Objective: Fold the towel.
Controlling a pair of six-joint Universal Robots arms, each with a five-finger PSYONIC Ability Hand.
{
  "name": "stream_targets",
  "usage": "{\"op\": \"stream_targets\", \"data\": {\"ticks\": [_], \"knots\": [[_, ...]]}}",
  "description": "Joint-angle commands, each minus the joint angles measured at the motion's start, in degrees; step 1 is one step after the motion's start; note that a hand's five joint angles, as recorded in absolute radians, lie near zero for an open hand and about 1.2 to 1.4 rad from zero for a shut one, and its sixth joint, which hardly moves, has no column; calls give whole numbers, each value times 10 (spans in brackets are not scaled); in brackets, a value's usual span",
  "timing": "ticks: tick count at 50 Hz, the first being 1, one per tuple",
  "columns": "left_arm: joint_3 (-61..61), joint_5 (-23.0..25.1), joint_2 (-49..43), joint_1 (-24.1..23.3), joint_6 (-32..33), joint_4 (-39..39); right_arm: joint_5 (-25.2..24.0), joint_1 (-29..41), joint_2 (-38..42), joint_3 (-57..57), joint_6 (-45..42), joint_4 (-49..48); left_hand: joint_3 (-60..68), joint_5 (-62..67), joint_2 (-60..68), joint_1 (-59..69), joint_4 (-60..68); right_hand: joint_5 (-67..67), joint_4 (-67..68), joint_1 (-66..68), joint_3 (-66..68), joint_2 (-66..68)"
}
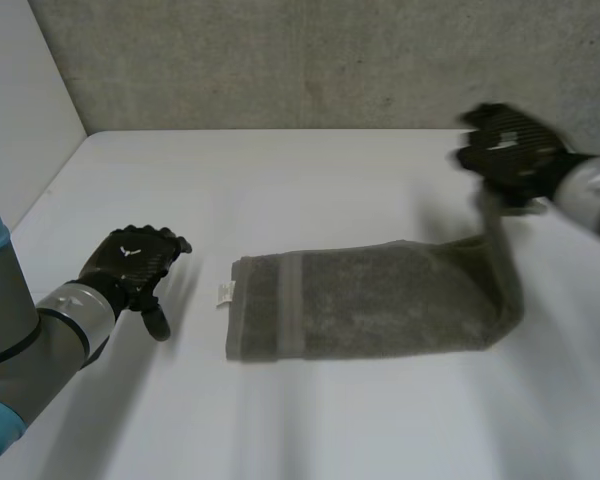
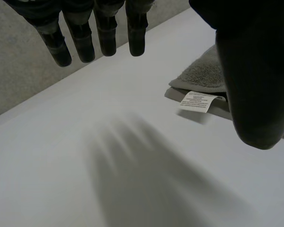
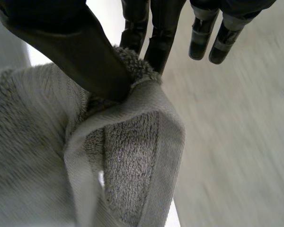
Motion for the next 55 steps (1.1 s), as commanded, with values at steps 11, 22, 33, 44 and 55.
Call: {"op": "stream_targets", "data": {"ticks": [11, 22, 33, 44, 55], "knots": [[1, 0, 1, 9, -3, 3, 154, 358, 180, -59, 65, -66, -25, -29, -34, -49, -30, -88, -4, -77, -4, -59], [2, 0, 0, 10, -3, 4, 175, 350, 156, -36, 139, -61, -25, -29, -34, -49, -30, -654, -4, -643, -4, -625], [43, -1, 1, -44, -29, 10, 100, 208, -36, 144, 261, -71, -25, -29, -34, -49, -30, -654, -4, -643, -4, -625], [103, -15, -23, -105, -99, 10, 57, 97, -66, 277, 278, -117, -25, -21, -25, -41, -30, -654, -4, -643, -4, -625], [140, -60, -134, -166, -139, 5, 15, 7, -68, 362, 269, -197, -25, 46, 42, 27, -30, -595, -4, -584, -4, -565]]}}
